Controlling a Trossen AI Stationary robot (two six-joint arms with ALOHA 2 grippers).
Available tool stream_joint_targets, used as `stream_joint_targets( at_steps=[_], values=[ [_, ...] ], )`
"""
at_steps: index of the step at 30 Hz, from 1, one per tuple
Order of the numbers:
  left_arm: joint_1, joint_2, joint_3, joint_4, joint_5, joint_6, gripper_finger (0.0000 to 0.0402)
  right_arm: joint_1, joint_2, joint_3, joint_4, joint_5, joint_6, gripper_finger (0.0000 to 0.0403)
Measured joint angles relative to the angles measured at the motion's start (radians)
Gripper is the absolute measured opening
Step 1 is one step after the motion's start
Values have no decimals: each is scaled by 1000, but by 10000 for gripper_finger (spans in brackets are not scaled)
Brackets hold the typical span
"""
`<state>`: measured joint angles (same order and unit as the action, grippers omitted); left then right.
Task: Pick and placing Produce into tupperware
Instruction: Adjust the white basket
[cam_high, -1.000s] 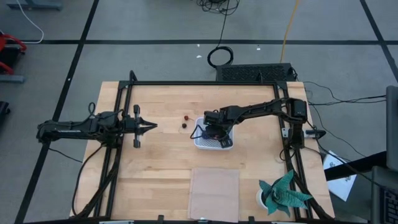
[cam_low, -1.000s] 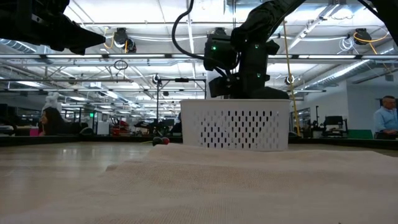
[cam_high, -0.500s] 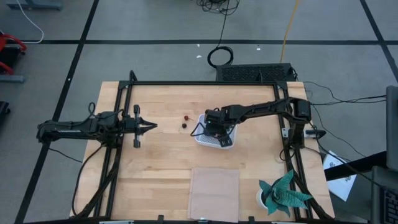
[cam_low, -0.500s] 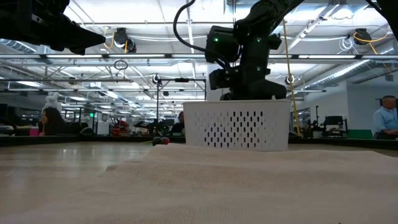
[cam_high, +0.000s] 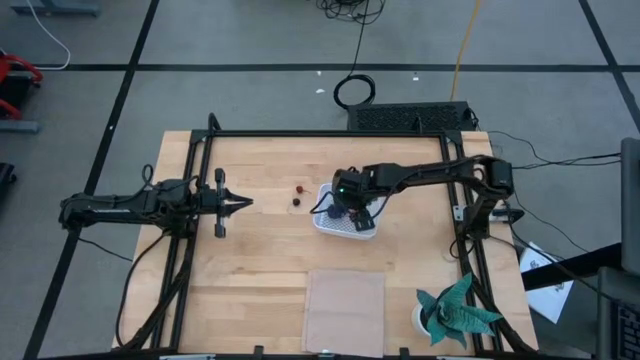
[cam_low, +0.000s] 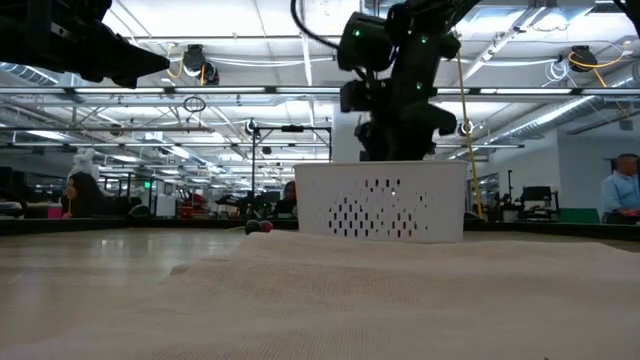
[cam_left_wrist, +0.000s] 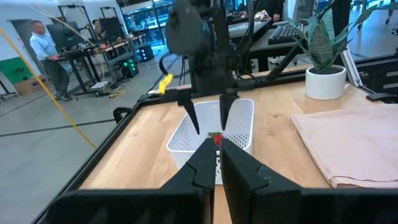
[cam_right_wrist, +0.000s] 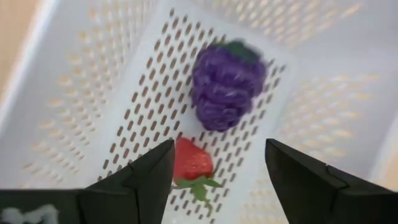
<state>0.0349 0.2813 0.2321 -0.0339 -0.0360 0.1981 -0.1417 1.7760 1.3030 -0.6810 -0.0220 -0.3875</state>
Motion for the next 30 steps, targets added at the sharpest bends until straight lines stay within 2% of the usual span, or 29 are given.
stream_joint_targets(
  at_steps=[4, 8, 11, 13, 16, 30],
  values=[
    [0, 0, 0, 0, 0, 0, 26, 9, -47, 1, 23, 0, -25, 214],
    [0, 0, 0, 0, 0, 0, 26, 20, -86, 1, 100, 0, -49, 168],
    [0, 0, 0, 0, 0, 0, 26, 19, -98, 2, 179, 32, -54, 120],
    [0, 0, 0, 0, 0, 0, 26, 12, -98, 2, 214, 72, -59, 80],
    [0, 0, 0, 0, 0, 0, 26, -6, -91, 2, 225, 79, -77, 17],
    [0, 0, 0, -1, 0, 0, 26, -122, -69, 3, 319, 105, -13, 0]
  ],
)
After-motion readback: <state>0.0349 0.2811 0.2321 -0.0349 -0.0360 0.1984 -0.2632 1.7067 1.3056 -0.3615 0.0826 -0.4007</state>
